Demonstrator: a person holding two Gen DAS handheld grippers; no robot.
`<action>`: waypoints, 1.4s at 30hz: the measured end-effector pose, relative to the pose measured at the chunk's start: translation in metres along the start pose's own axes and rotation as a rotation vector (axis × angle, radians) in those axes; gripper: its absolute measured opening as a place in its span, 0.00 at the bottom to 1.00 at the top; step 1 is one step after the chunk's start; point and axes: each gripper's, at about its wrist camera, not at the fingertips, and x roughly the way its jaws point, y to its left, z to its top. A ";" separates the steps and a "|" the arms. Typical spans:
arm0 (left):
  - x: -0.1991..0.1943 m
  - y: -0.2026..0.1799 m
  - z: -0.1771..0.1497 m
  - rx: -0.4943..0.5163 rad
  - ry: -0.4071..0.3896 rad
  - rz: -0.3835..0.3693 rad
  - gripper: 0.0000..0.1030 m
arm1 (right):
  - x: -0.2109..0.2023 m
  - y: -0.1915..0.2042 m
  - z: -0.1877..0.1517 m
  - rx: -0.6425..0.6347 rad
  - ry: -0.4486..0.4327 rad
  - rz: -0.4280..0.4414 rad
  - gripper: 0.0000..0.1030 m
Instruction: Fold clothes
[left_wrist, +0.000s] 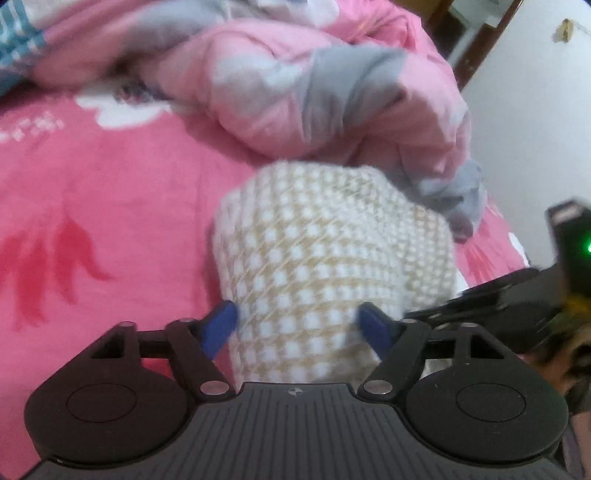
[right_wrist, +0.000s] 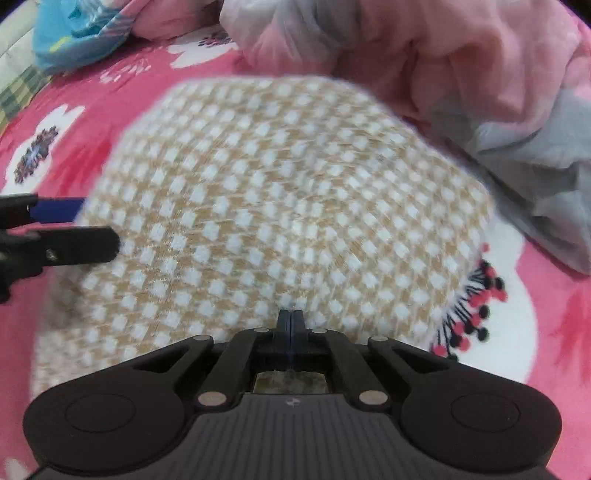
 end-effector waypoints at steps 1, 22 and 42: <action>-0.003 0.001 -0.001 0.001 -0.001 0.009 0.79 | -0.004 -0.002 0.003 0.018 0.002 0.007 0.00; -0.062 -0.013 -0.016 0.011 -0.007 0.013 0.70 | -0.119 -0.022 -0.052 0.109 -0.038 0.009 0.00; -0.035 -0.020 -0.067 0.077 0.182 0.037 0.75 | -0.087 -0.053 -0.012 0.092 -0.177 0.001 0.00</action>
